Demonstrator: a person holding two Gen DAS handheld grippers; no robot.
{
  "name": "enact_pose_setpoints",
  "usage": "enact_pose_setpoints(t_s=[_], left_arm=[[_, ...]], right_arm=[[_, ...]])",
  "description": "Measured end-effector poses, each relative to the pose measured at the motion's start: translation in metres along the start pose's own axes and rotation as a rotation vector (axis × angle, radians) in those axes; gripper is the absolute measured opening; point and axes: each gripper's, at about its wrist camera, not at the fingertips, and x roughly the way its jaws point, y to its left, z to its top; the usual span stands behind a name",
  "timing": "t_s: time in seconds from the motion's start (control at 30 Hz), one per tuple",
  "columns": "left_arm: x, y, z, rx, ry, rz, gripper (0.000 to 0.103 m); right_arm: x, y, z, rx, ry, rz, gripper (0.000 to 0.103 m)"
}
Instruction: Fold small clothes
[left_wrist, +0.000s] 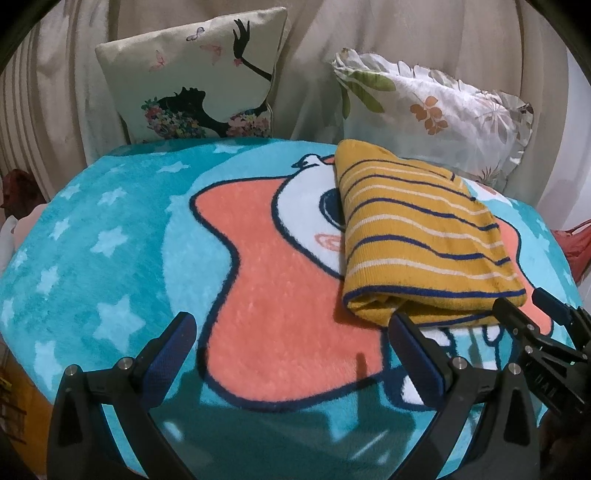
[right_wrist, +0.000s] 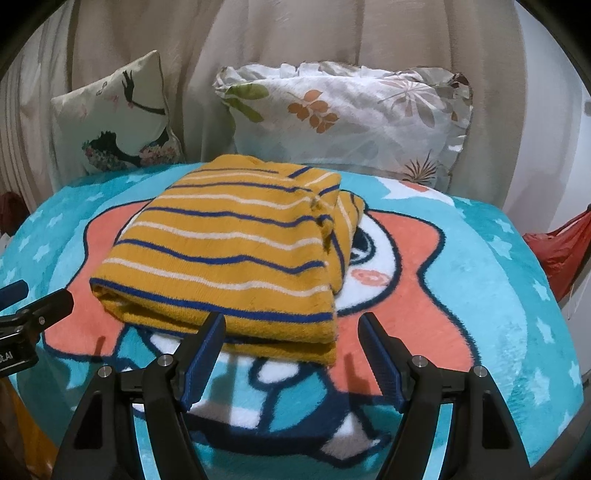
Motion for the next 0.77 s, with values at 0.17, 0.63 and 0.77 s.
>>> enact_pose_setpoints(t_s=[0.17, 0.63, 0.77], left_arm=[[0.006, 0.0, -0.001, -0.003, 0.025, -0.008, 0.103], [0.013, 0.001, -0.001, -0.016, 0.044, -0.024, 0.103], [0.011, 0.001, 0.001, -0.01, 0.028, -0.02, 0.103]], right_arm=[[0.0, 0.007, 0.0, -0.024, -0.002, 0.0, 0.079], [0.002, 0.016, 0.005, -0.045, -0.003, 0.007, 0.079], [0.001, 0.022, 0.006, -0.057, -0.004, 0.025, 0.079]])
